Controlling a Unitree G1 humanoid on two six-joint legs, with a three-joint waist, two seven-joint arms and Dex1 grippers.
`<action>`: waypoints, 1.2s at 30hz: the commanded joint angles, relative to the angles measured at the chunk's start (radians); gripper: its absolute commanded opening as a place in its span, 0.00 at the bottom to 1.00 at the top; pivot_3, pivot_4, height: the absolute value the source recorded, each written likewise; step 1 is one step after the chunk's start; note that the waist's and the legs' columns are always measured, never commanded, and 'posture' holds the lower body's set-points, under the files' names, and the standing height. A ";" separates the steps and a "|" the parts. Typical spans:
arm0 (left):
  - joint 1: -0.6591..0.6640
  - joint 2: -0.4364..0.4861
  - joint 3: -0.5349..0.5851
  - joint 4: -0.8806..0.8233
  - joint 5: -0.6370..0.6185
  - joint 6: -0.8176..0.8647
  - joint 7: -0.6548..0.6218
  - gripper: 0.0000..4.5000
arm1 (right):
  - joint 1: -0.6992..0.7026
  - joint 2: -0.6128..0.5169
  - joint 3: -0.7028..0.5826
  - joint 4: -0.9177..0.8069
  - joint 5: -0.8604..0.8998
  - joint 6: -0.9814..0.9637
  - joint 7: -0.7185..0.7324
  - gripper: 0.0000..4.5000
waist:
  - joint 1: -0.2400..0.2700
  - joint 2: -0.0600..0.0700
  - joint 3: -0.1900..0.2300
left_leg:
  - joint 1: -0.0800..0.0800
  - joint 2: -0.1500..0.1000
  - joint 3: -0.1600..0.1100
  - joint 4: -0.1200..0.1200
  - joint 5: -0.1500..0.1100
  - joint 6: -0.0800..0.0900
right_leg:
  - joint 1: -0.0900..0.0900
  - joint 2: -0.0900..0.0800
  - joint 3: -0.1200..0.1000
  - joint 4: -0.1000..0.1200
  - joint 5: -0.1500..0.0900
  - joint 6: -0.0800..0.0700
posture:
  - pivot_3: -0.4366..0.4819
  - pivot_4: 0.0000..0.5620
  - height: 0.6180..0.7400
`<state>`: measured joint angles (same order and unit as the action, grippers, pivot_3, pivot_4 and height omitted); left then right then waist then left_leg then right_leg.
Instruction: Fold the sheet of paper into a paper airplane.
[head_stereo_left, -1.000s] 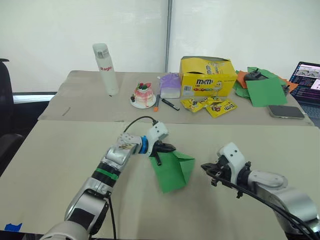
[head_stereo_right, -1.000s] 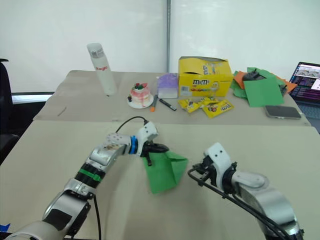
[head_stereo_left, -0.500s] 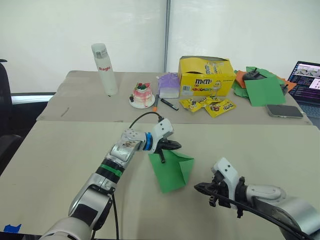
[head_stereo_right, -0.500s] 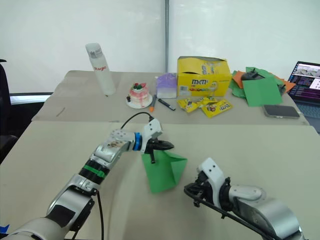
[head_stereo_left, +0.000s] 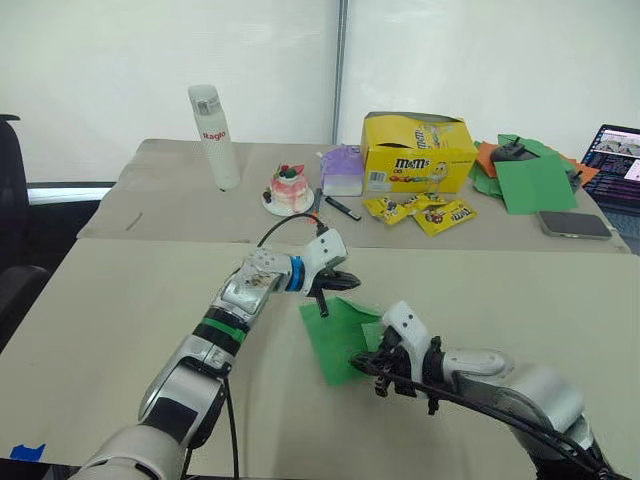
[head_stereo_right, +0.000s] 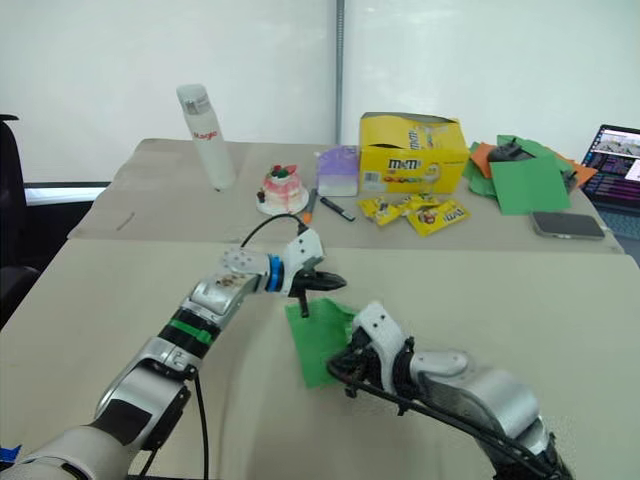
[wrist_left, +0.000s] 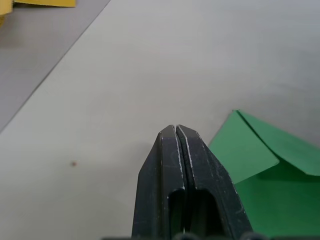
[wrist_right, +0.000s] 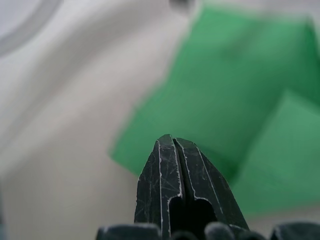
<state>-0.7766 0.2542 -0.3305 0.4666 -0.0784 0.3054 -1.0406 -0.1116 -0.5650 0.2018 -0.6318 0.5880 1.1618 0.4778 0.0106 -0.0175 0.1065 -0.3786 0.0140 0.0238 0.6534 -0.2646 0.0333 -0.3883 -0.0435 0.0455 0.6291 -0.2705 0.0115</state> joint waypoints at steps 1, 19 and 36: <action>-0.015 0.012 0.013 -0.019 0.004 -0.014 -0.010 0.01 | -0.020 -0.016 0.007 -0.013 -0.022 -0.007 -0.009 0.00 | -0.002 0.000 0.000 | 0.000 0.000 0.000 0.000 0.000 0.000 | 0.000 0.000 0.000 0.000 0.000 0.000 | 0.48 0.27 0.98; 0.031 0.044 0.021 -0.068 0.003 0.011 0.014 0.01 | -0.163 -0.268 0.017 0.063 -0.132 -0.146 0.184 0.00 | -0.001 0.000 0.000 | -0.001 0.000 -0.001 0.001 0.000 0.000 | 0.000 0.001 -0.001 0.001 0.000 0.000 | 0.48 0.27 0.98; -0.054 0.161 0.006 0.081 -0.041 0.204 -0.285 0.64 | -0.084 -0.293 -0.112 0.014 -0.090 -0.140 0.224 0.00 | -0.002 0.000 0.000 | -0.004 0.000 -0.003 0.004 0.000 0.000 | -0.001 0.001 -0.003 0.001 0.000 0.000 | 0.48 0.27 0.98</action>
<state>-0.8103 0.3977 -0.3141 0.5771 -0.1145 0.4763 -1.2661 -0.2014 -0.8506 0.1316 -0.5796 0.4832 1.0385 0.6952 0.0082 -0.0172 0.1065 -0.3824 0.0144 0.0203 0.6576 -0.2649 0.0337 -0.3890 -0.0424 0.0423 0.6300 -0.2705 0.0115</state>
